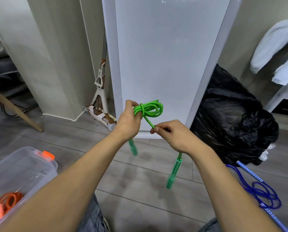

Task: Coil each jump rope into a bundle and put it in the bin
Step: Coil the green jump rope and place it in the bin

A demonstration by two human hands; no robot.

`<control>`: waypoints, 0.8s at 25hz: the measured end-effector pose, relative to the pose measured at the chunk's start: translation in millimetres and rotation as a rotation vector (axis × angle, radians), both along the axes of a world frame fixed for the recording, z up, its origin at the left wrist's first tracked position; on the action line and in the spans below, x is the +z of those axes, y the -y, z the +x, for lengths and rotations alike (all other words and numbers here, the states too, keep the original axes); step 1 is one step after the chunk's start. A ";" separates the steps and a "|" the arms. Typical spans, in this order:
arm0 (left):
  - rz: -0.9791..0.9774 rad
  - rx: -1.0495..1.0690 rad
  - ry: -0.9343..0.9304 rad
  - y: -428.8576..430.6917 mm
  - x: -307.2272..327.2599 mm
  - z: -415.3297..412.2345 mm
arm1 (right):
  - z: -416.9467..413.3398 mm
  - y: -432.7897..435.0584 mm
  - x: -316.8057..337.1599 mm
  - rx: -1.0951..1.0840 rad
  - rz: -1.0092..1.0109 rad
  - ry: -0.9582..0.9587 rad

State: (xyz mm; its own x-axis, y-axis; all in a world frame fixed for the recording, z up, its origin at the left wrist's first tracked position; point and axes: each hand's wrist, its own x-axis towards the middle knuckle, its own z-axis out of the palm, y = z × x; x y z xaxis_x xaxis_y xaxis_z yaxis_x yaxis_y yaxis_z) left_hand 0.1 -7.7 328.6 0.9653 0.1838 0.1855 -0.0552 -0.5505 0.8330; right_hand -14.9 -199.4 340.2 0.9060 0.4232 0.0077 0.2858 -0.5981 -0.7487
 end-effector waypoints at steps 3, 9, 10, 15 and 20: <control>0.401 -0.148 0.058 -14.5 -4.1 0.3 | -3.3 14.2 8.1 0.025 -0.077 0.026; 0.161 -0.742 -0.300 3.1 16.9 -23.1 | 3.1 29.2 14.4 -0.141 0.261 0.148; -0.022 -0.786 -0.361 5.5 21.3 -26.2 | 3.5 28.9 14.4 -0.176 0.328 0.121; -0.923 -0.681 -0.332 2.4 21.4 -19.7 | 8.6 28.3 8.3 -0.263 0.598 -0.275; -1.115 -0.228 -0.248 0.6 13.0 -4.5 | -1.9 29.6 9.6 -0.109 0.428 -0.581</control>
State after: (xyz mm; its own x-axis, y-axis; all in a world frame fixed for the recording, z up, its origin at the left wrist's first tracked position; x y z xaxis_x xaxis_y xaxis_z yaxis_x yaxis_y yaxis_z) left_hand -4.4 -8.3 341.6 0.9841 -0.0564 -0.1684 0.1740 0.4959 0.8507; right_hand -16.9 -229.0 349.8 0.8512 0.3976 -0.3426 -0.2733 -0.2214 -0.9361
